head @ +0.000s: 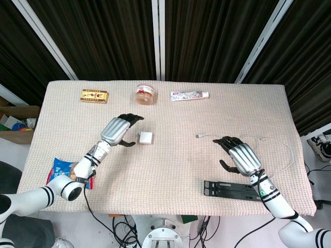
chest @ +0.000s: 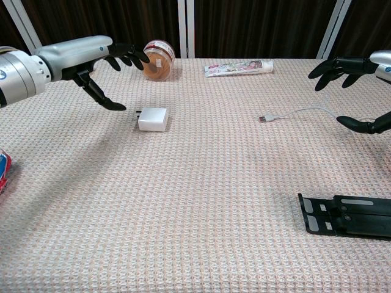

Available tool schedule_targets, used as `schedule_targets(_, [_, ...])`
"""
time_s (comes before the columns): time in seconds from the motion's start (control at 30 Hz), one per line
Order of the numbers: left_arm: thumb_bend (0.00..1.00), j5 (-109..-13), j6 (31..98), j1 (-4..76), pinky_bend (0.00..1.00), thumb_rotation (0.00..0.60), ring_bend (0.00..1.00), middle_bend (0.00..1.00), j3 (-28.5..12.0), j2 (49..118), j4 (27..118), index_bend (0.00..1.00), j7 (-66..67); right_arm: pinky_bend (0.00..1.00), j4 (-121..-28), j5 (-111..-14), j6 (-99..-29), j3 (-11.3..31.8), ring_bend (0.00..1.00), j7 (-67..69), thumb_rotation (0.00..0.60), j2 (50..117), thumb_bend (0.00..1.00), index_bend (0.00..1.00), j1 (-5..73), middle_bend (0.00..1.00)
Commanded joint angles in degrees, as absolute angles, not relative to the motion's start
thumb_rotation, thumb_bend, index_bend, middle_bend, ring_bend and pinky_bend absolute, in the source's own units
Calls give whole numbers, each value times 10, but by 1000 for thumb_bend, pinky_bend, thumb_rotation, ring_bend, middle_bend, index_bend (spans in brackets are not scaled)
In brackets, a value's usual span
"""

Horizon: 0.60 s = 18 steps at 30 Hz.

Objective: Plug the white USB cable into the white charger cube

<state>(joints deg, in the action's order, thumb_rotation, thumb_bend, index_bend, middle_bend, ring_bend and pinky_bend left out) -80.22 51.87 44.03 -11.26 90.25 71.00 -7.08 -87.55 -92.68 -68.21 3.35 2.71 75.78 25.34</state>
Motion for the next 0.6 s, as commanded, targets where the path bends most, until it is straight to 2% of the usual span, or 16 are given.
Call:
schedule_targets(0.03, [126,-792,509,441,235,600,171,211,-107,910,700,192,-75,282,-872,-928,-685,33,171,28,600,758,399,234,255,259])
schedule_targets(0.1, [127,-784,497,443,252,600,207,214,-104,914,694,217,-75,282,-871,-930,-689,34,171,26,600,757,399,234,256,244])
schedule_targets(0.17, [127,-777,491,446,334,600,291,227,-104,921,686,252,-73,282,-873,-930,-695,38,171,24,600,753,400,234,257,232])
schedule_targets(0.2, [126,-775,490,448,444,600,375,240,-104,925,684,273,-73,282,-875,-930,-697,40,171,23,600,751,400,234,258,225])
schedule_targets(0.3, [127,-773,486,453,680,600,561,255,-103,937,674,287,-72,282,-881,-928,-704,46,169,19,600,743,399,234,259,216])
schedule_targets(0.37, [127,-772,482,458,787,600,632,255,-103,944,670,286,-72,282,-886,-927,-709,49,168,18,600,738,400,234,259,213])
schedule_targets(0.6, [126,-758,466,476,910,600,699,241,-103,974,632,256,-38,282,-893,-918,-713,50,168,21,600,731,399,234,257,211])
